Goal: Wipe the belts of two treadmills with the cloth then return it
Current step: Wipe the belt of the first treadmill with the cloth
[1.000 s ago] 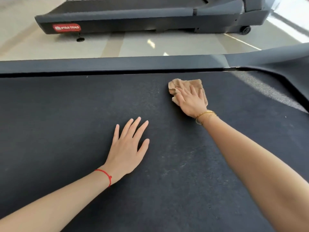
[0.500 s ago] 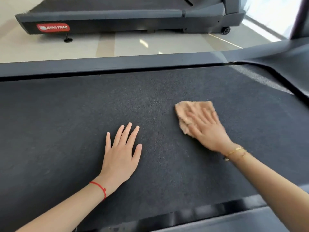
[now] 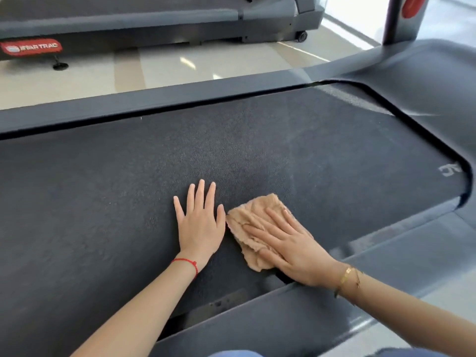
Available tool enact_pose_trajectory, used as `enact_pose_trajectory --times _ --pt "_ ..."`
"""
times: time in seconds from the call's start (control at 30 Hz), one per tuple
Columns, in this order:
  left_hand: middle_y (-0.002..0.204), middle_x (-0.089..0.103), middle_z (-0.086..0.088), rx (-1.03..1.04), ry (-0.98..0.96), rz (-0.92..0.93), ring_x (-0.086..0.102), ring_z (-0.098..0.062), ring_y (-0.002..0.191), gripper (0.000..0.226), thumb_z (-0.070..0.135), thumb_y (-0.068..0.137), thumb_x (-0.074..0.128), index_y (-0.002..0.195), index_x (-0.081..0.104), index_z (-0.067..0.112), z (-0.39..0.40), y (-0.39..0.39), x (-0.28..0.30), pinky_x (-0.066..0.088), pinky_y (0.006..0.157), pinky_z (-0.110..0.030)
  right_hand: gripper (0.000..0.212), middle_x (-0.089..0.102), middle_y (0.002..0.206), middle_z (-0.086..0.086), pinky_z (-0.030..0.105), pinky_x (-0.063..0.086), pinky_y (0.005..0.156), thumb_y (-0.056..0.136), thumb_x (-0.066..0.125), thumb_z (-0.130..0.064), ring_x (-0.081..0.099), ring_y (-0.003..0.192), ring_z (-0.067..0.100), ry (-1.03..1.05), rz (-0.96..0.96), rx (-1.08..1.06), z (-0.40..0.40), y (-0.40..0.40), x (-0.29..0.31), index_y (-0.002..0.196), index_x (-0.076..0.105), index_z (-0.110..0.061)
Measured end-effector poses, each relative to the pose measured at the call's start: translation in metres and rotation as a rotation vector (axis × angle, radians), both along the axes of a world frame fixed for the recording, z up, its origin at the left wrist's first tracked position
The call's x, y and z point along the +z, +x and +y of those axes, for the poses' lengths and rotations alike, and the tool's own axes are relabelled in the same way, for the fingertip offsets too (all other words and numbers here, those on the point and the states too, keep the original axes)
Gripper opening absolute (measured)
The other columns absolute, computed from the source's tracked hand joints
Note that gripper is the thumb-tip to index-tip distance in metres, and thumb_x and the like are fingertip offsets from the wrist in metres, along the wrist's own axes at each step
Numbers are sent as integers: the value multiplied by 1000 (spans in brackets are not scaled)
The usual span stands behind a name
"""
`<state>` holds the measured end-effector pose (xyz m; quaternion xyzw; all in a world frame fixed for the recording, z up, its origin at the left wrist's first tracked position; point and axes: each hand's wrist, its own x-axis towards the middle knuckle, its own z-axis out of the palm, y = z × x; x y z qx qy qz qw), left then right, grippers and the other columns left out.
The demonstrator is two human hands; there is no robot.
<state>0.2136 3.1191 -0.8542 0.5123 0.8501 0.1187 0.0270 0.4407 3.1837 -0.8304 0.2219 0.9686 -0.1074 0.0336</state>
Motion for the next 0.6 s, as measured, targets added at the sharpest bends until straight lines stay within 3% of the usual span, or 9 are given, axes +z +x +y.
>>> enact_pose_trajectory --times 0.13,0.3,0.37,0.5,0.6 --pt "165 12 2 4 10 19 7 -19 152 58 43 101 21 157 14 28 0 0 -4 5 121 -55 57 -4 163 -20 44 -7 123 102 10 -55 -10 153 20 107 13 -200 42 5 -3 156 11 -39" --pt "164 15 0 12 24 41 10 -20 152 57 41 102 23 157 17 26 0 1 -5 7 121 -56 53 -10 163 -21 45 -13 121 104 18 -52 -10 153 24 9 33 -562 87 -26 -3 156 10 -42" --pt "164 16 0 17 28 46 10 -20 152 57 40 102 24 157 17 26 1 2 -5 8 121 -56 53 -11 163 -21 48 -15 121 105 19 -49 -12 152 26 -16 46 -520 75 -36 -2 156 9 -42" --pt "164 18 0 19 42 48 11 -19 152 56 38 102 27 156 20 26 0 3 -6 9 121 -56 54 -16 161 -23 49 -14 120 105 19 -48 -17 152 26 -19 30 -207 14 -24 -3 155 1 -45" --pt "164 18 1 17 45 43 10 -19 152 55 37 102 29 156 21 26 -1 2 -5 8 121 -55 55 -18 161 -25 44 -16 121 104 18 -52 -22 150 19 -6 5 -86 -14 5 -3 154 -4 -47"
